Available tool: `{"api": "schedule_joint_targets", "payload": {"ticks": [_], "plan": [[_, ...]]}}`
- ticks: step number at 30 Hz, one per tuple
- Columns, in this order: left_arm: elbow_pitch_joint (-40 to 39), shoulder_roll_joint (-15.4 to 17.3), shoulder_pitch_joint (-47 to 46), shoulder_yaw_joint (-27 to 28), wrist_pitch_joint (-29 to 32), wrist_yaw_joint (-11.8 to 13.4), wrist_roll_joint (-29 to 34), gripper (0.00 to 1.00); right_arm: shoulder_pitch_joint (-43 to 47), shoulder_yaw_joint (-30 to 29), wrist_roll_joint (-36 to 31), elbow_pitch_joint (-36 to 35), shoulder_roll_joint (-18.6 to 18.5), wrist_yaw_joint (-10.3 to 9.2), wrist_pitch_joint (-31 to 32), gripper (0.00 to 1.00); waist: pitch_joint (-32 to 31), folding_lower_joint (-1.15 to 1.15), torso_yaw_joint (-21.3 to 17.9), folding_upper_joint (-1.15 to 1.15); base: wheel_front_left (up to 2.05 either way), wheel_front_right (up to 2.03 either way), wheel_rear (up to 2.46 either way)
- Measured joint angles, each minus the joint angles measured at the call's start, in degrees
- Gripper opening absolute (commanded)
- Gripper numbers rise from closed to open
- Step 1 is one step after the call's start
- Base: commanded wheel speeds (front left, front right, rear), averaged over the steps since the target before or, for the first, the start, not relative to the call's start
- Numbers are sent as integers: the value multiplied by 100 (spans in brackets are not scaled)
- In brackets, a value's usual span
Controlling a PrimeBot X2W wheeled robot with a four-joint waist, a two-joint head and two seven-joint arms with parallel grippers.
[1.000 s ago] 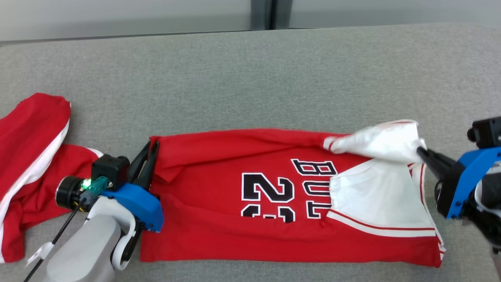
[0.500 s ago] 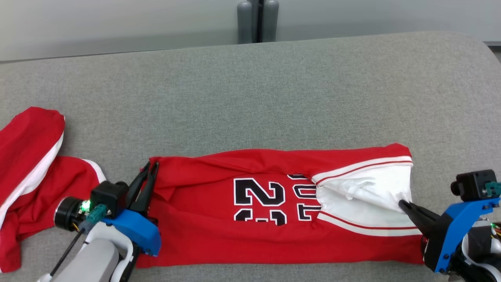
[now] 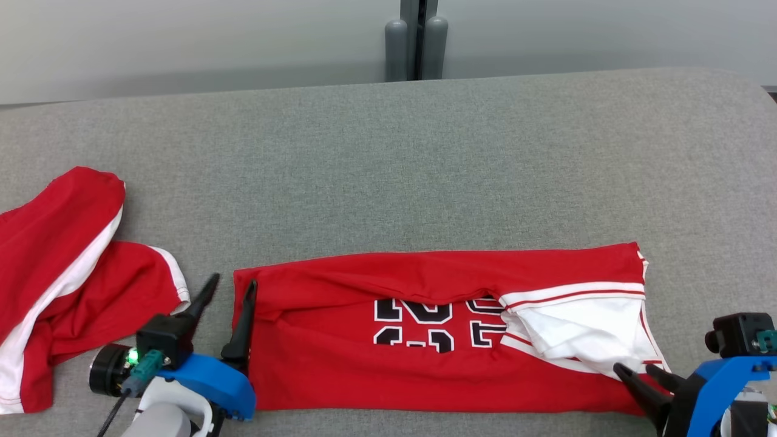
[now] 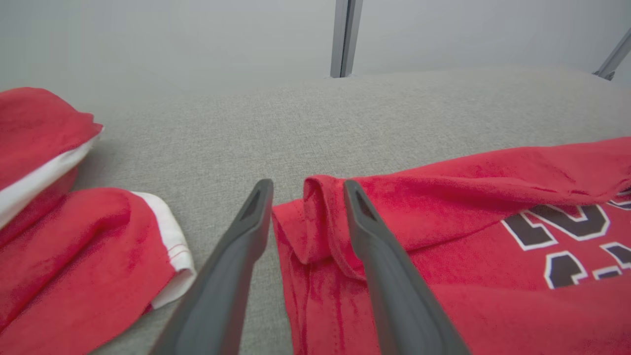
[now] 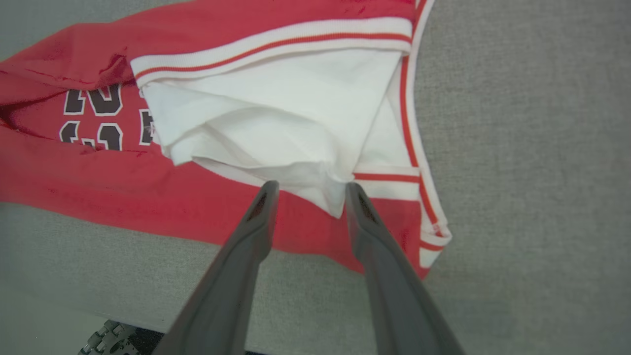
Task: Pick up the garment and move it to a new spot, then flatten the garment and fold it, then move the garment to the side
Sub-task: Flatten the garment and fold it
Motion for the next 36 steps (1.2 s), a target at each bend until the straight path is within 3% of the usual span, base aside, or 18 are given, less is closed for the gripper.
{"api": "schedule_joint_targets", "payload": {"ticks": [3,9,14,20,36], "plan": [[-204,-130,97,376,0,112,-51,100,105,-113,-221,-80,71,0,120,100,-62,0,13,0,0,0,0],[-1042,-600,600,1506,0,177,-11,100,-69,-476,-636,-188,186,2,-399,100,-244,0,75,0,0,0,0],[-1502,-1022,1009,2074,-1,-47,279,100,-254,-703,-1010,86,417,0,-615,100,-431,0,183,-1,0,0,0],[-1595,-1248,1242,2316,-2,-282,639,100,-597,-803,-1256,687,521,0,-738,100,-576,0,305,0,0,0,0],[-1247,-1147,1227,2212,92,-316,864,100,-1611,-1143,-2298,2737,616,0,-758,100,-440,0,567,-1,0,0,0]]}}
